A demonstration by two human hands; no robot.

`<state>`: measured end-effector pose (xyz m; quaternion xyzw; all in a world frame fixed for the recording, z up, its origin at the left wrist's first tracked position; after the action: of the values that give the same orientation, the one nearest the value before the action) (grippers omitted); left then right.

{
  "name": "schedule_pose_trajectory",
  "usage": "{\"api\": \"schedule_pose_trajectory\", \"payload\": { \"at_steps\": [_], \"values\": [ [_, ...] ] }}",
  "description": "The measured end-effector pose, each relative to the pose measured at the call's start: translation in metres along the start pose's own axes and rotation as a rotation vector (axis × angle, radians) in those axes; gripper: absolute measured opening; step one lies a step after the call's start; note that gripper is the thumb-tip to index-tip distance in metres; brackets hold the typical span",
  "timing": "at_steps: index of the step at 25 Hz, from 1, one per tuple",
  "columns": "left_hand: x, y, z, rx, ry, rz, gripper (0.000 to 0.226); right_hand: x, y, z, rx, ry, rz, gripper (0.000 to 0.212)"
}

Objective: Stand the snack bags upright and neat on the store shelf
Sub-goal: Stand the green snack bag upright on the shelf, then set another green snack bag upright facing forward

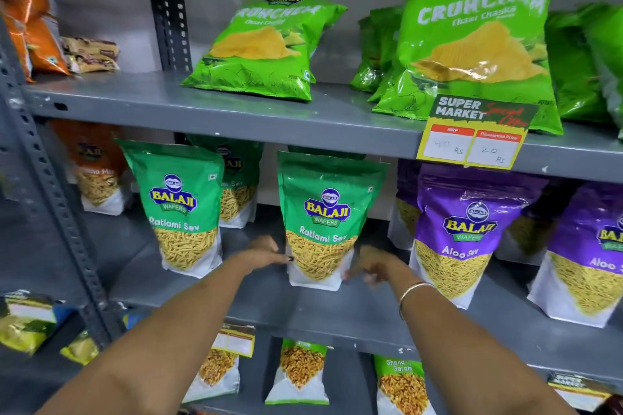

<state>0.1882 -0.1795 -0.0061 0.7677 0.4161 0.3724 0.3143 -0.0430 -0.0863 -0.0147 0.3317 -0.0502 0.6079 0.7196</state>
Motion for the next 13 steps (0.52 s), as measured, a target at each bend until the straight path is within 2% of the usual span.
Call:
{"api": "schedule_pose_trajectory", "payload": {
  "at_steps": [1, 2, 4, 5, 6, 7, 8, 10, 12, 13],
  "values": [
    [0.001, 0.007, 0.016, -0.06, 0.079, 0.108, 0.036, 0.007, -0.004, -0.002, 0.059, -0.174, 0.053, 0.024],
    [0.007, 0.016, 0.034, -0.088, 0.166, 0.221, 0.037, 0.012, -0.014, -0.001, 0.09, -0.297, 0.135, 0.022],
    [0.017, 0.037, 0.075, -0.11, 0.352, 0.427, 0.04, 0.016, -0.046, 0.018, 0.128, -0.406, 0.291, 0.017],
    [0.019, 0.051, 0.1, -0.146, 0.418, 0.457, 0.043, 0.015, -0.068, 0.033, 0.13, -0.409, 0.332, 0.015],
    [0.018, 0.067, 0.123, -0.201, 0.44, 0.428, 0.047, 0.008, -0.093, 0.048, 0.112, -0.377, 0.351, 0.014],
    [0.016, 0.081, 0.142, -0.237, 0.421, 0.32, 0.052, 0.005, -0.118, 0.064, 0.088, -0.331, 0.351, 0.017],
    [0.013, 0.094, 0.155, -0.272, 0.365, 0.201, 0.055, 0.003, -0.141, 0.08, 0.068, -0.274, 0.327, 0.02],
    [0.0, 0.108, 0.179, -0.221, 0.149, 0.006, 0.058, 0.004, -0.191, 0.113, 0.028, -0.118, 0.194, 0.014],
    [-0.006, 0.113, 0.192, -0.022, -0.014, -0.143, 0.061, 0.0, -0.226, 0.137, -0.096, 0.067, 0.01, 0.061],
    [-0.009, 0.115, 0.199, 0.108, -0.048, -0.187, 0.063, -0.002, -0.241, 0.147, -0.216, 0.129, -0.032, 0.071]
  ]
}}
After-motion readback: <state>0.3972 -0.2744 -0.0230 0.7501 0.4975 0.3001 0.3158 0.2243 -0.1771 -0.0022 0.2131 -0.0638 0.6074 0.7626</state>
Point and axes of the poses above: each hand's wrist, its own x-axis away from the middle knuckle, its own y-axis out of the back of the hand, z = x × y, the point moved 3 cm from there along -x, towards the middle knuckle, and after that the axes turned 11 degrees about -x, right-handed, at the moved point
